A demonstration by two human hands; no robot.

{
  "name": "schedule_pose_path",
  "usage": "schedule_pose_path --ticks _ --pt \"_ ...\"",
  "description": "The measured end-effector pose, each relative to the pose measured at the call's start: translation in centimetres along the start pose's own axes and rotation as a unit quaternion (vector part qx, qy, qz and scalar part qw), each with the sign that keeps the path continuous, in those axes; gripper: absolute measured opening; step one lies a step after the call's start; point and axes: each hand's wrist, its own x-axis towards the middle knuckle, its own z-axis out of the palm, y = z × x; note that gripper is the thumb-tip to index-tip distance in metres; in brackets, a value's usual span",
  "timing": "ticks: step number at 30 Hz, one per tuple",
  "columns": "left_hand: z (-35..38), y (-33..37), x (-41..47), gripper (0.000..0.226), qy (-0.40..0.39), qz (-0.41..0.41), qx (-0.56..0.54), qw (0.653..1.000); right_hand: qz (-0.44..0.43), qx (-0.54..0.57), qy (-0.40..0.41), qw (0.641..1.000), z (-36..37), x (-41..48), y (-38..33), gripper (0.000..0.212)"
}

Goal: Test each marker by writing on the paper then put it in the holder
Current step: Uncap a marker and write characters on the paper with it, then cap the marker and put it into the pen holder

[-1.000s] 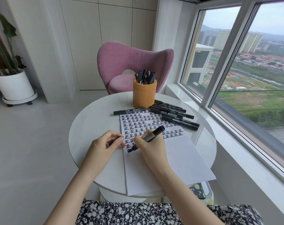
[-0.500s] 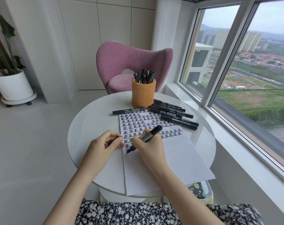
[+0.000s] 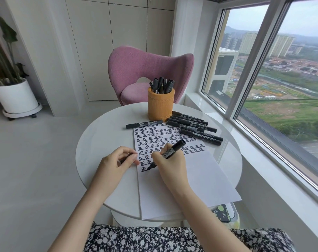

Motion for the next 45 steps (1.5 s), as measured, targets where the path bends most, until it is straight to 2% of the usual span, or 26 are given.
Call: schedule_pose_path --ticks 6,10,14,19,25,30,33,38,45 --pt "-0.1 -0.1 0.0 0.004 -0.003 -0.003 -0.010 1.000 -0.001 0.013 0.010 1.000 0.0 0.1 0.2 0.031" --pt "-0.1 0.0 0.0 0.005 -0.006 0.001 -0.006 1.000 0.019 0.092 0.033 0.995 -0.2 0.5 0.3 0.027" --pt "-0.5 0.2 0.1 0.008 -0.002 0.015 -0.014 1.000 0.046 0.198 0.011 0.979 -0.6 0.8 -0.1 0.039" --pt "-0.7 0.8 0.2 0.015 0.010 0.019 -0.047 0.999 0.080 0.271 -0.010 0.959 -1.7 1.0 -1.1 0.044" --pt "0.1 2.0 -0.1 0.029 0.025 0.005 -0.100 0.995 0.089 0.249 0.007 0.964 -2.1 1.0 -2.1 0.046" --pt "1.2 2.8 -0.3 0.025 0.019 0.006 -0.128 0.992 0.085 0.246 0.020 0.965 -2.1 1.0 -2.4 0.045" --pt "1.8 3.0 -0.4 0.016 0.013 0.002 -0.136 0.991 0.074 0.243 0.011 0.967 -2.1 0.9 -2.3 0.047" --pt "2.8 3.8 -0.7 0.014 0.002 0.000 -0.140 0.990 0.057 0.222 -0.007 0.973 -1.8 0.7 -2.1 0.050" --pt "3.9 4.8 -1.6 0.015 0.075 0.039 -0.078 0.993 0.059 0.221 0.019 0.973 -1.4 0.5 -2.3 0.044"
